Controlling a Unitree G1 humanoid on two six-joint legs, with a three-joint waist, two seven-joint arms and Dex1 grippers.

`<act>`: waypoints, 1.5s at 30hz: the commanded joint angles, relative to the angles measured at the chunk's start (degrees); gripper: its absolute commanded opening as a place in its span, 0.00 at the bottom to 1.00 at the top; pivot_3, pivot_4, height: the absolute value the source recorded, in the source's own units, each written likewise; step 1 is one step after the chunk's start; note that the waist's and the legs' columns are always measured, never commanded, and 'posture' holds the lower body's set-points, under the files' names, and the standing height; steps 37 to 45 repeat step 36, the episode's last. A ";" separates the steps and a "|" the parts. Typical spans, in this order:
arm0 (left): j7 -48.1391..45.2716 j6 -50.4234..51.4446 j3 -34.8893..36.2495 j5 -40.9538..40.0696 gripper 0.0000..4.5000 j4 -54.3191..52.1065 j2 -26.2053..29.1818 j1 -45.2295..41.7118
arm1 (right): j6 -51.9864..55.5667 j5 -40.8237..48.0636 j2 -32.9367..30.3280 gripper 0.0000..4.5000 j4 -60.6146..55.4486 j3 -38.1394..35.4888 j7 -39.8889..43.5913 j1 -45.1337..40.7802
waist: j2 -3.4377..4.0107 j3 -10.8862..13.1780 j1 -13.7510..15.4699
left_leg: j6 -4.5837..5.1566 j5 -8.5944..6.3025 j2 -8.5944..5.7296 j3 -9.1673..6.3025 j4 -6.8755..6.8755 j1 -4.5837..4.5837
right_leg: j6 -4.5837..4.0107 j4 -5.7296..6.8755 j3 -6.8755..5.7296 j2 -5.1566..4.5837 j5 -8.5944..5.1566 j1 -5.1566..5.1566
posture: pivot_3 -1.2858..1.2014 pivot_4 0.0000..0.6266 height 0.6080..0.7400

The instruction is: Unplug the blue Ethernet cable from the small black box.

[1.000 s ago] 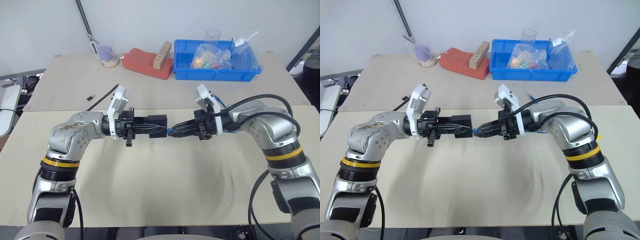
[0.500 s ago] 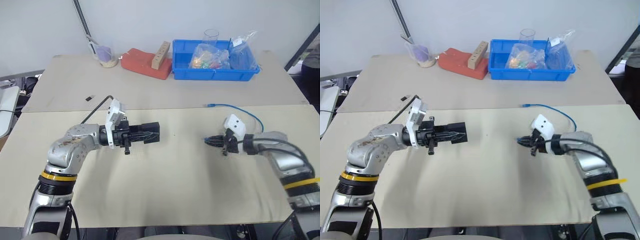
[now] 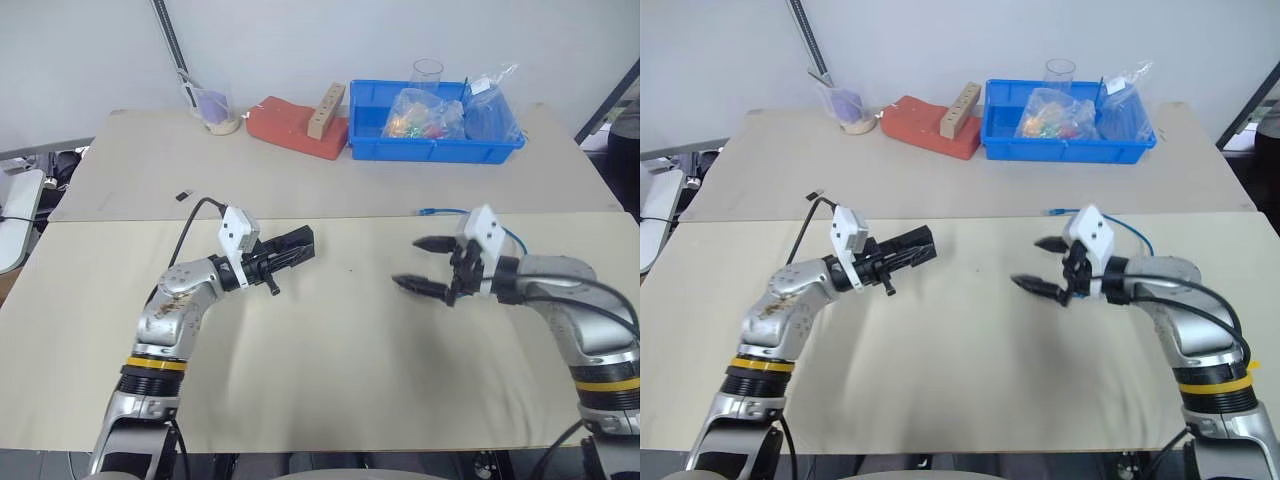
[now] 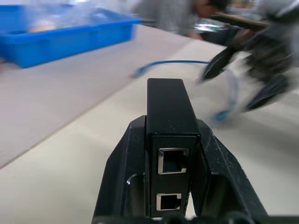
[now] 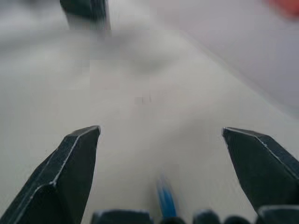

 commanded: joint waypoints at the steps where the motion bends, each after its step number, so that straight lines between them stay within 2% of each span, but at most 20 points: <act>1: 3.34 -10.88 -0.05 5.05 0.13 8.36 -2.12 -2.09 | 6.43 4.35 2.40 0.99 -6.90 -2.91 -7.42 -2.57 | 0.00 0.00 0.32 | 0.00 0.00 0.00 -0.01 0.00 0.00 | 0.00 0.00 -0.01 0.00 0.00 0.00 | 0.52 0.24 1.00; 5: 7.29 -20.67 0.07 9.34 0.13 20.04 -5.02 -5.31 | 7.94 3.28 2.50 0.99 -9.76 -1.49 -10.56 -2.49 | -0.01 -0.01 1.58 | 0.00 0.00 -0.12 -0.02 0.03 -0.08 | 0.01 -0.08 -0.06 -0.12 0.00 -0.01 | 0.52 0.24 1.00; 8: 7.59 -23.75 0.39 9.72 0.13 24.75 -6.40 -6.98 | 8.64 3.12 2.18 0.99 -10.26 -1.16 -11.69 -2.45 | -0.01 -0.01 1.90 | 0.00 0.00 -0.19 -0.01 0.07 -0.10 | 0.02 -0.07 -0.05 -0.18 0.01 -0.02 | 0.52 0.24 1.00; 10: 7.33 -24.25 0.81 9.28 0.37 26.68 -6.92 -7.71 | 8.67 2.95 1.86 1.00 -10.25 -1.01 -12.02 -2.48 | -0.01 -0.01 1.76 | 0.00 0.00 -0.18 0.00 0.06 -0.08 | 0.02 -0.05 -0.04 -0.17 0.01 -0.02 | 0.52 0.24 1.00; 12: 6.60 -23.87 1.23 8.44 0.53 27.59 -7.16 -8.01 | 8.54 2.89 1.66 1.00 -10.14 -0.93 -12.18 -2.50 | -0.01 -0.01 1.49 | 0.00 0.00 -0.15 -0.01 0.05 -0.08 | 0.02 -0.05 -0.04 -0.12 0.01 -0.03 | 0.52 0.24 1.00; 16: 5.51 -22.20 2.30 7.04 0.97 25.51 -6.07 -6.83 | 7.11 2.17 1.10 1.00 -9.08 -0.41 -11.64 -2.32 | -0.01 -0.01 0.78 | 0.01 0.00 -0.09 -0.01 0.03 -0.07 | 0.02 -0.02 -0.05 -0.06 0.01 -0.05 | 0.52 0.24 1.00; 19: 4.14 -17.37 3.38 4.94 0.99 18.75 -3.89 -3.84 | 4.73 0.72 0.19 1.00 -7.41 -0.20 -9.99 -1.43 | -0.01 -0.02 0.54 | 0.01 0.00 -0.06 -0.01 0.02 -0.06 | 0.02 0.01 -0.05 -0.02 0.01 -0.05 | 0.52 0.24 1.00; 21: 2.84 -9.07 3.99 2.22 0.99 7.70 -0.27 0.22 | 2.49 -0.44 -1.08 1.00 -6.21 -0.46 -8.17 -0.01 | -0.01 -0.02 0.33 | 0.01 0.00 -0.04 -0.01 -0.01 -0.06 | 0.02 0.01 -0.05 -0.02 0.01 -0.06 | 0.52 0.24 1.00; 25: 0.55 6.57 5.64 -2.11 0.99 -12.69 11.03 8.26 | -1.91 -1.89 -4.19 1.00 -4.79 -1.97 -4.33 3.55 | -0.01 -0.01 -0.17 | 0.01 0.00 0.01 -0.05 -0.05 -0.08 | 0.01 0.03 -0.04 -0.01 0.01 -0.10 | 0.52 0.24 1.00; 27: -1.47 12.96 9.64 -5.52 0.99 -20.80 18.29 12.67 | -4.08 -2.69 -6.03 1.00 -3.97 -3.48 -2.84 5.16 | 0.00 -0.01 -0.24 | 0.01 0.00 0.02 -0.05 -0.06 -0.04 | 0.01 0.04 -0.01 -0.03 0.00 -0.09 | 0.52 0.24 1.00; 31: -2.88 19.12 15.28 -8.42 0.99 -26.73 26.23 16.51 | -5.82 -3.74 -8.03 1.00 -2.70 -5.39 -2.05 6.13 | 0.04 0.02 -0.19 | 0.01 -0.01 0.06 -0.04 -0.11 0.06 | 0.02 -0.04 0.00 -0.06 0.00 0.00 | 0.52 0.24 1.00; 34: -2.23 20.62 16.93 -9.19 0.99 -27.14 27.83 16.08 | -6.19 -4.01 -7.88 1.00 -1.59 -5.68 -1.93 6.03 | 0.04 0.02 -0.08 | 0.01 -0.01 0.03 -0.02 -0.11 0.07 | 0.02 -0.07 -0.02 -0.05 -0.01 0.02 | 0.52 0.24 1.00; 45: -2.16 21.15 16.86 -9.48 0.99 -27.06 27.77 15.64 | -6.42 -4.28 -7.38 1.00 -1.03 -5.46 -2.12 5.74 | 0.04 0.02 -0.09 | 0.01 -0.01 0.02 -0.01 -0.11 0.06 | 0.02 -0.09 -0.02 -0.05 -0.01 0.02 | 0.52 0.24 1.00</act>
